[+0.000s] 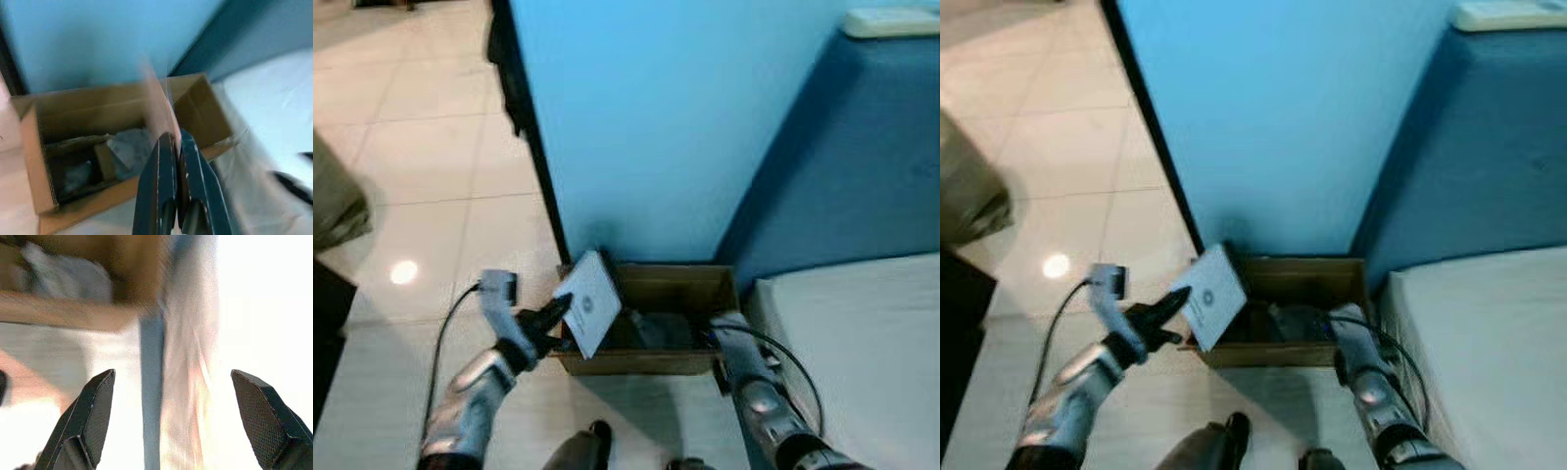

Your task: Clean up the room

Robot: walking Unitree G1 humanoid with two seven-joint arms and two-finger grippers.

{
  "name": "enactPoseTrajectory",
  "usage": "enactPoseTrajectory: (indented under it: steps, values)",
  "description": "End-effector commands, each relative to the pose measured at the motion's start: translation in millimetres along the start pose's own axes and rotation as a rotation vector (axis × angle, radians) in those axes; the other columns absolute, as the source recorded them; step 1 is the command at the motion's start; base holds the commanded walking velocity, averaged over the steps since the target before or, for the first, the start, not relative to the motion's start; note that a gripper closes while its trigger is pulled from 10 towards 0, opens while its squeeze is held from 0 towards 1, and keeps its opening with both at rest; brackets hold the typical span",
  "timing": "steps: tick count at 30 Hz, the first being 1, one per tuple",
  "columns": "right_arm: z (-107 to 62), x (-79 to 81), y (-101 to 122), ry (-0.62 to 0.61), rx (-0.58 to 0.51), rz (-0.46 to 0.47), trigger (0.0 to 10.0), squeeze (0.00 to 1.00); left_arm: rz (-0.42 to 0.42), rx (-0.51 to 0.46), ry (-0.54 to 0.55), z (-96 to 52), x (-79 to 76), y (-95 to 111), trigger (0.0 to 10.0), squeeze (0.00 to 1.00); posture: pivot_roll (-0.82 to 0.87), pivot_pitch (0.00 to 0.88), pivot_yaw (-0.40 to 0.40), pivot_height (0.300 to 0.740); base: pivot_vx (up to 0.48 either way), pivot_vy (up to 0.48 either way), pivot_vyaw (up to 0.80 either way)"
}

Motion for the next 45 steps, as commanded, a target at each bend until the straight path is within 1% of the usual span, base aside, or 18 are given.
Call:
enactPoseTrajectory:
  steps: [1,4,5,6,7,10,15,19,21,22,24,25,30,33,40,41,44,45]
  values:
    - [-5.4,-2.5,-20.5,-0.014,0.043,0.035,10.0,0.00,0.115,0.116,-0.003,1.2,-6.6,-29.8,10.0,0.00,0.02,0.284,0.096,0.710,0.000,0.000,-0.70]
    - [-9.7,-10.7,-35.6,-0.039,0.068,0.053,10.0,0.00,0.317,0.203,-0.072,8.5,-21.7,-48.2,10.0,0.00,0.00,0.287,0.097,0.710,0.000,0.000,-0.70]
    - [-10.9,-11.8,-39.3,-0.044,0.076,0.057,10.0,0.00,0.411,0.227,-0.080,9.3,-24.1,-53.4,10.0,0.00,0.00,0.287,0.097,0.710,0.000,0.000,-0.69]
    - [-13.4,-13.1,-44.7,-0.054,0.078,0.086,10.0,0.00,0.569,0.275,-0.102,9.6,-28.1,-65.1,10.0,0.00,-0.02,0.289,0.099,0.710,0.000,0.000,0.00]
    - [-14.2,-13.2,-46.2,-0.056,0.077,0.094,10.0,0.00,0.626,0.292,-0.107,9.5,-29.0,-69.5,10.0,0.00,-0.02,0.289,0.099,0.710,0.000,0.000,0.00]
    - [-16.0,-11.6,-48.9,-0.053,0.077,0.101,10.0,0.00,0.749,0.319,-0.150,10.0,-35.0,-79.0,10.0,0.00,-0.05,0.293,0.103,0.710,0.000,0.000,0.00]
    - [-16.9,-10.1,-49.9,-0.050,0.073,0.104,10.0,0.00,0.805,0.289,-0.138,13.1,-36.1,-77.1,10.0,0.00,-0.06,0.296,0.104,0.710,0.000,0.000,0.00]
    - [-18.7,-8.0,-51.6,-0.045,0.067,0.107,10.0,0.00,1.034,0.182,-0.049,25.2,-31.4,-56.8,10.0,0.00,-0.08,0.302,0.103,0.710,0.000,0.000,0.00]
    - [-19.6,-6.4,-52.3,-0.038,0.063,0.102,10.0,0.00,1.175,0.121,0.012,33.3,-23.2,-36.0,10.0,0.00,-0.09,0.314,0.100,0.710,0.000,0.000,0.00]
    - [-19.6,-6.4,-52.3,-0.038,0.063,0.102,10.0,0.00,1.175,0.121,0.012,33.3,-23.2,-36.0,10.0,0.00,-0.09,0.314,0.100,0.710,0.000,0.000,0.00]
    - [-20.1,-5.2,-52.4,-0.034,0.060,0.097,10.0,0.00,1.258,0.101,0.030,35.7,-18.6,-28.0,10.0,0.00,-0.09,0.314,0.100,0.710,0.000,0.000,0.00]
    - [-20.6,-4.4,-52.7,-0.032,0.058,0.095,10.0,0.00,1.262,0.105,0.065,36.7,-10.1,-20.1,10.0,0.00,-0.09,0.324,0.098,0.710,0.000,0.000,0.00]
    - [-21.6,-3.4,-53.8,-0.030,0.055,0.091,10.0,0.00,1.244,0.121,0.103,37.1,1.8,-10.6,10.0,0.00,-0.10,0.334,0.100,0.710,0.000,0.000,0.00]
    - [-25.0,-3.8,-60.3,-0.029,0.062,0.085,10.0,0.00,1.236,0.249,-0.079,29.5,-4.7,-40.4,10.0,0.00,-0.10,0.349,0.102,0.710,0.000,0.000,0.00]
    - [-26.5,-7.7,-63.5,-0.036,0.061,0.079,10.0,0.00,1.267,0.289,-0.058,25.5,3.7,-44.6,10.0,0.00,-0.13,0.365,0.102,0.710,0.000,0.000,0.00]
    - [-26.6,-8.0,-63.4,-0.037,0.060,0.077,10.0,0.00,1.268,0.291,-0.049,25.6,5.3,-43.4,10.0,0.11,-0.13,0.365,0.102,0.710,0.000,0.000,0.00]
    - [-26.7,-8.4,-63.4,-0.037,0.059,0.076,10.0,0.00,1.273,0.290,-0.040,25.9,6.6,-42.0,10.0,0.15,-0.14,0.367,0.102,0.710,0.000,0.000,0.00]
    - [-27.0,-8.8,-63.6,-0.038,0.056,0.075,10.0,0.00,1.283,0.288,-0.033,26.3,7.5,-40.7,10.0,0.68,-0.14,0.369,0.102,0.710,0.000,0.000,0.00]
Point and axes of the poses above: a point about 5 cm out from each wrist's last joint towards the gripper, its own z axis pointing out of the wrist towards the gripper, its own y axis along the axis of the wrist's last joint, x = y × z, the point moved 4 cm from there along z, pointing out of the wrist towards the gripper, and after that the axes turned 1 degree about z, right-handed, at the moved point
